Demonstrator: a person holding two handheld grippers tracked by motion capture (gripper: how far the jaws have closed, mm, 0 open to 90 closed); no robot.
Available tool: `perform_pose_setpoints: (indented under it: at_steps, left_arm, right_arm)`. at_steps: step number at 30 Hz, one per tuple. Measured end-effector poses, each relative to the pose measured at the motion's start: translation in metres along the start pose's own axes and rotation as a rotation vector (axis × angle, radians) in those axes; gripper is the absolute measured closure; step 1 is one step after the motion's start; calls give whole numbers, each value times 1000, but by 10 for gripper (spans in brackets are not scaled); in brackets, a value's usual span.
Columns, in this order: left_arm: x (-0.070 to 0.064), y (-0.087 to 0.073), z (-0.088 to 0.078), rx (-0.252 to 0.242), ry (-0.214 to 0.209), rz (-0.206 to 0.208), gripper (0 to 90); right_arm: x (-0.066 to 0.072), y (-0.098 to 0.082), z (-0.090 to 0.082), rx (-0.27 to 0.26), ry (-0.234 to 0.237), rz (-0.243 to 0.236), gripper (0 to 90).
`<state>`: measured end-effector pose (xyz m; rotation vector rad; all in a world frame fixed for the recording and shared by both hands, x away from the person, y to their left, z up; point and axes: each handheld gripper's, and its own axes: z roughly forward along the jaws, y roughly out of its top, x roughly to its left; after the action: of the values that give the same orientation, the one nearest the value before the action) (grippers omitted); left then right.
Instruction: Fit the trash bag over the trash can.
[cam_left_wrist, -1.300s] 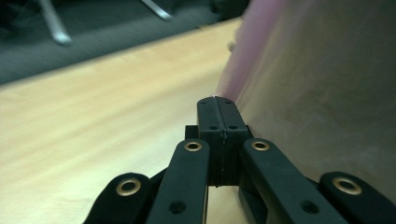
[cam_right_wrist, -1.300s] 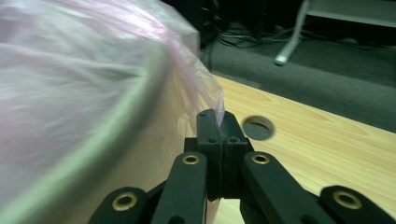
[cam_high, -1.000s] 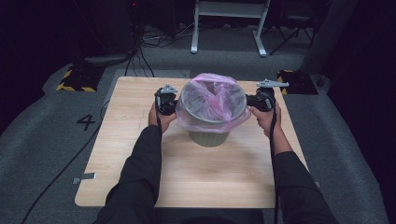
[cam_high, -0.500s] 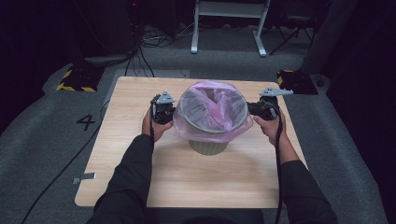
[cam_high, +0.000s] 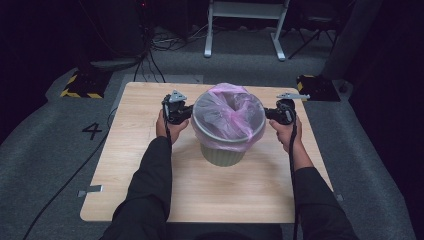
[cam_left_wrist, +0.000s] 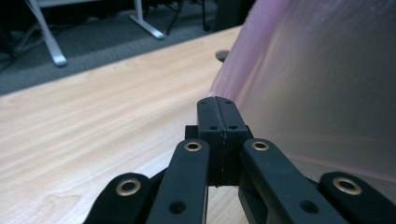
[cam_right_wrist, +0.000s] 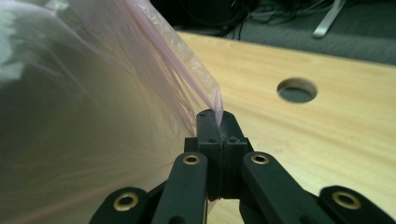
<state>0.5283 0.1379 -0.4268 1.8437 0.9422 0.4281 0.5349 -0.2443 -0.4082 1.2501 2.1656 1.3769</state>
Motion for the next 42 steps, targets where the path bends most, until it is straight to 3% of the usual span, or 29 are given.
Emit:
perform_pose_setpoints:
  at_steps: [3, 8, 11, 15, 19, 20, 21, 22, 24, 25, 26, 27, 28, 29, 30, 32, 33, 34, 36, 37, 38, 39, 41, 42]
  left_arm:
    - [1, -1, 2, 25, -15, -7, 900]
    - [4, -4, 8, 133, -14, -7, 900]
    - [5, -9, 6, 120, -30, -13, 900]
    - [7, -19, -2, 151, -29, 16, 900]
    - [11, -29, -15, 143, -6, 16, 900]
    - [12, -31, -21, 126, 35, -1, 801]
    - [12, -31, -21, 126, 35, -1, 673]
    - [13, -32, -28, 119, 51, -29, 576]
    - [13, -32, -34, 105, 48, -23, 420]
    - [12, -33, -40, 80, 63, -12, 344]
    - [10, -33, -51, 46, 74, -9, 292]
    - [10, -33, -51, 46, 74, -9, 255]
    - [8, -33, -64, 11, 62, 9, 235]
    - [8, -33, -64, 11, 62, 9, 222]
    - [6, -33, -72, 0, 47, 31, 205]
    - [-1, -34, -86, -13, -4, 67, 196]
    - [-1, -34, -86, -13, -4, 67, 195]
    - [-5, -34, -92, -13, -18, 90, 189]
    - [-19, -37, -99, 4, -52, 149, 182]
    - [-19, -37, -99, 4, -52, 149, 180]
    - [-33, -38, -101, 25, -83, 192, 171]
    - [-33, -38, -101, 25, -83, 192, 160]
    - [-54, -40, -100, 37, -97, 255, 160]
    - [-59, -40, -99, 38, -104, 263, 158]
  right_arm:
    - [0, -4, 5, 39, 23, 11, 900]
    - [1, -8, 15, 111, 25, 11, 900]
    - [0, -11, 15, 113, 34, 13, 900]
    - [-4, -25, 7, 126, 49, 16, 900]
    - [-7, -33, 0, 114, 55, 22, 893]
    - [-8, -37, -5, 108, 39, 10, 801]
    - [-7, -38, -7, 105, 29, 8, 744]
    - [-7, -38, -10, 95, 20, -5, 736]
    - [-8, -38, -14, 86, 19, -16, 716]
    - [-8, -37, -22, 59, -9, -38, 602]
    - [-9, -36, -27, 41, -2, -45, 560]
    - [-10, -36, -33, 16, 22, -50, 546]
    - [-10, -36, -39, -9, 42, -59, 516]
    - [-10, -36, -39, -9, 42, -59, 516]
    - [-8, -36, -52, -43, 71, -100, 446]
    - [-3, -36, -62, -55, 100, -146, 394]
    - [-3, -36, -62, -55, 100, -146, 394]
    - [6, -38, -72, -62, 123, -214, 365]
    - [13, -40, -79, -59, 144, -253, 329]
    - [16, -42, -81, -53, 150, -273, 316]
    - [20, -44, -84, -51, 154, -291, 294]
    - [25, -47, -86, -44, 165, -312, 273]
    - [36, -51, -89, -35, 166, -364, 249]
    - [42, -53, -90, -36, 170, -383, 238]
